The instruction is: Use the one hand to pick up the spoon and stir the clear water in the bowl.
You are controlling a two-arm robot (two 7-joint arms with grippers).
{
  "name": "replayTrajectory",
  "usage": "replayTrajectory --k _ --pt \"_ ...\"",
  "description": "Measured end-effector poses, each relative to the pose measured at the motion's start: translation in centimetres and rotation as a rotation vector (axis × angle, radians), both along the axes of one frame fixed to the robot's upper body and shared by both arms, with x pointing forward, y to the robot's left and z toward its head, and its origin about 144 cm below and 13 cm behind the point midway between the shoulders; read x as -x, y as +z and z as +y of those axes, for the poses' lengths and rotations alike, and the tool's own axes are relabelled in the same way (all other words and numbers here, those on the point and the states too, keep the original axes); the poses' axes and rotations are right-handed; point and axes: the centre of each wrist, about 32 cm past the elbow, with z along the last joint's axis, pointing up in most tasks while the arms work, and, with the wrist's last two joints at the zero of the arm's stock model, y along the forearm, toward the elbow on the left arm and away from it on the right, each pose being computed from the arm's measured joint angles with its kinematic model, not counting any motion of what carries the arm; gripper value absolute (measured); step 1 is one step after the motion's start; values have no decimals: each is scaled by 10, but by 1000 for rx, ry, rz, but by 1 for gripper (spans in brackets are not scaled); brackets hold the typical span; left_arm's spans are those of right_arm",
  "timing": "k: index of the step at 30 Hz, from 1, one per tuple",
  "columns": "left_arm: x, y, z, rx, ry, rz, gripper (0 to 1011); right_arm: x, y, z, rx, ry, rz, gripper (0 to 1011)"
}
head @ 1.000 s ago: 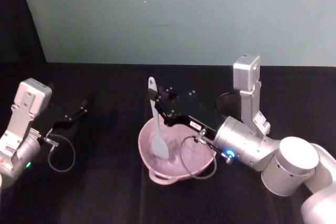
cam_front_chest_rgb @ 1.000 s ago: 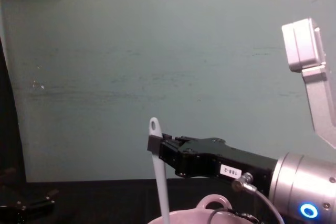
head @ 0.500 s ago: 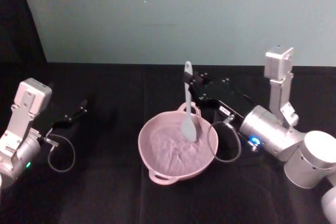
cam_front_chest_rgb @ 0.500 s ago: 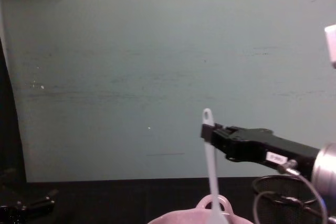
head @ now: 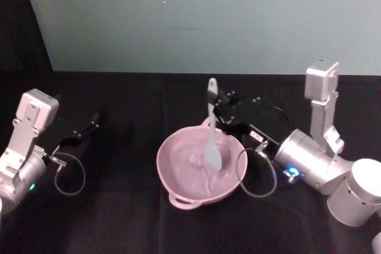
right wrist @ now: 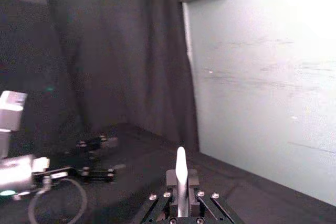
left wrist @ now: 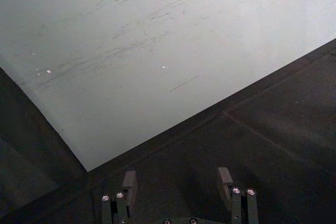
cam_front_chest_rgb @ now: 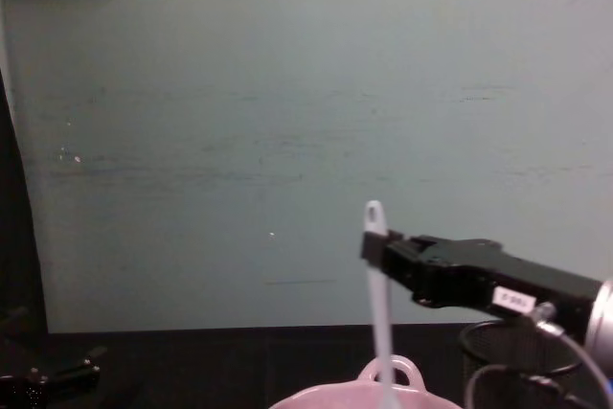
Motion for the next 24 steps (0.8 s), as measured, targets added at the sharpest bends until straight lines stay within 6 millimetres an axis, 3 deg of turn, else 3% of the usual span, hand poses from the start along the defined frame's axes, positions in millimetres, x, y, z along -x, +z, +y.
replayTrajectory --k 12,24 --pt "0 0 0 0 0 0 1005 4 -8 37 -31 102 26 116" --pt "0 0 0 0 0 0 1005 -19 -12 44 -41 87 28 117"
